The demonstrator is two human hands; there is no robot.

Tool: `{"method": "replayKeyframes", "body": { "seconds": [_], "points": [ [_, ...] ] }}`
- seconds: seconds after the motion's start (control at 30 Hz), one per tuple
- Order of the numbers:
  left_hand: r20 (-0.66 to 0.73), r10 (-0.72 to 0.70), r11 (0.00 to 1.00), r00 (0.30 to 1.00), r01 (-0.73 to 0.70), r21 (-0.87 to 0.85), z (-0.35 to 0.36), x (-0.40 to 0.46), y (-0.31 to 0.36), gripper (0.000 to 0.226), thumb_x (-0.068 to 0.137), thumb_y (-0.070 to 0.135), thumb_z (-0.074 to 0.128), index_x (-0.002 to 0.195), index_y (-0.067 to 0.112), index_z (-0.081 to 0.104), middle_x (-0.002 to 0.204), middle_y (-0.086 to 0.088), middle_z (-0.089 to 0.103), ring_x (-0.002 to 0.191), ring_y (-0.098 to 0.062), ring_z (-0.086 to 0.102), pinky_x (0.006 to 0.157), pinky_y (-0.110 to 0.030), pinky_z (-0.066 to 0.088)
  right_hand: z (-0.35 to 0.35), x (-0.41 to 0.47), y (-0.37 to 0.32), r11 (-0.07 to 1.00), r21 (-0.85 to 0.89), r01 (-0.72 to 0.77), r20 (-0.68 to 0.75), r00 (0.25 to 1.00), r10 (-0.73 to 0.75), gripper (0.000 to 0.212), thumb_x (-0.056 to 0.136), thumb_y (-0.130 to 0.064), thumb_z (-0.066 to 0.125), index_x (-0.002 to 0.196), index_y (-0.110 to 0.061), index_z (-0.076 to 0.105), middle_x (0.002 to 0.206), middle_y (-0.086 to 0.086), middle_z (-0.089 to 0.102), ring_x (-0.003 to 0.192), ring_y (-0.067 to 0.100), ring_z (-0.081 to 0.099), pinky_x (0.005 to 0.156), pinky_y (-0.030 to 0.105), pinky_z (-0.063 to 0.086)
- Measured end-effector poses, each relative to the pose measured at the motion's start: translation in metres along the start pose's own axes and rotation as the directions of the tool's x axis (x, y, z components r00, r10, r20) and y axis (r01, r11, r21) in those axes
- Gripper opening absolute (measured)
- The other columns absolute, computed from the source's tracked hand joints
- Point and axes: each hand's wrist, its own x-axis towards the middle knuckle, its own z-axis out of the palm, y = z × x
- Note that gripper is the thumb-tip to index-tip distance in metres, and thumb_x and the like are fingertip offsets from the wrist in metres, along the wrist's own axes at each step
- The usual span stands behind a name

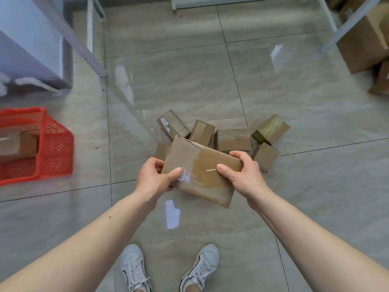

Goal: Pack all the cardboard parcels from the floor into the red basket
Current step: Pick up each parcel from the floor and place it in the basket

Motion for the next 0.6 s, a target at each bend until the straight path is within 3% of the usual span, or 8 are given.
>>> {"method": "replayKeyframes", "body": {
  "seconds": [0.07, 0.23, 0.4, 0.6],
  "points": [
    [-0.037, -0.009, 0.998, 0.999, 0.007, -0.056, -0.035, 0.002, -0.007, 0.034, 0.074, 0.016, 0.082, 0.094, 0.01, 0.055, 0.105, -0.014, 0.067, 0.095, -0.029, 0.068, 0.077, -0.045, 0.06, 0.029, -0.004, -0.016, 0.999, -0.012, 0.043, 0.034, 0.999, -0.042, 0.057, 0.078, -0.034, 0.078, 0.129, -0.033, 0.054, 0.128, 0.006, 0.049, 0.111, 0.017, 0.055, 0.099, 0.036, 0.05],
    [-0.115, -0.026, 0.986, 0.993, 0.007, -0.167, -0.127, 0.008, -0.035, 0.032, 0.073, 0.017, 0.083, 0.088, 0.013, 0.055, 0.097, -0.01, 0.068, 0.087, -0.026, 0.069, 0.077, -0.044, 0.061, 0.114, -0.026, -0.058, 0.995, -0.024, 0.1, 0.074, 0.992, -0.098, 0.066, 0.076, -0.034, 0.079, 0.133, -0.04, 0.047, 0.128, 0.006, 0.05, 0.118, 0.02, 0.053, 0.105, 0.041, 0.046],
    [-0.187, -0.025, 0.978, 0.982, -0.015, -0.208, -0.233, 0.021, -0.068, 0.031, 0.072, 0.018, 0.083, 0.083, 0.016, 0.055, 0.09, -0.008, 0.069, 0.08, -0.024, 0.068, 0.072, -0.041, 0.061, 0.221, -0.057, -0.1, 0.995, 0.026, 0.101, 0.05, 0.993, -0.103, 0.078, 0.077, -0.029, 0.081, 0.142, -0.025, 0.038, 0.125, 0.001, 0.054, 0.108, 0.014, 0.06, 0.102, 0.036, 0.048],
    [-0.249, -0.031, 0.975, 0.968, -0.025, -0.22, -0.361, 0.041, -0.097, 0.028, 0.075, 0.018, 0.081, 0.084, 0.016, 0.054, 0.09, -0.008, 0.068, 0.076, -0.021, 0.066, 0.07, -0.04, 0.061, 0.354, -0.084, -0.137, 0.998, 0.049, 0.026, -0.052, 0.998, -0.023, 0.071, 0.055, -0.046, 0.09, 0.111, -0.018, 0.055, 0.112, 0.002, 0.066, 0.104, 0.019, 0.064, 0.097, 0.043, 0.052]
  ]
}}
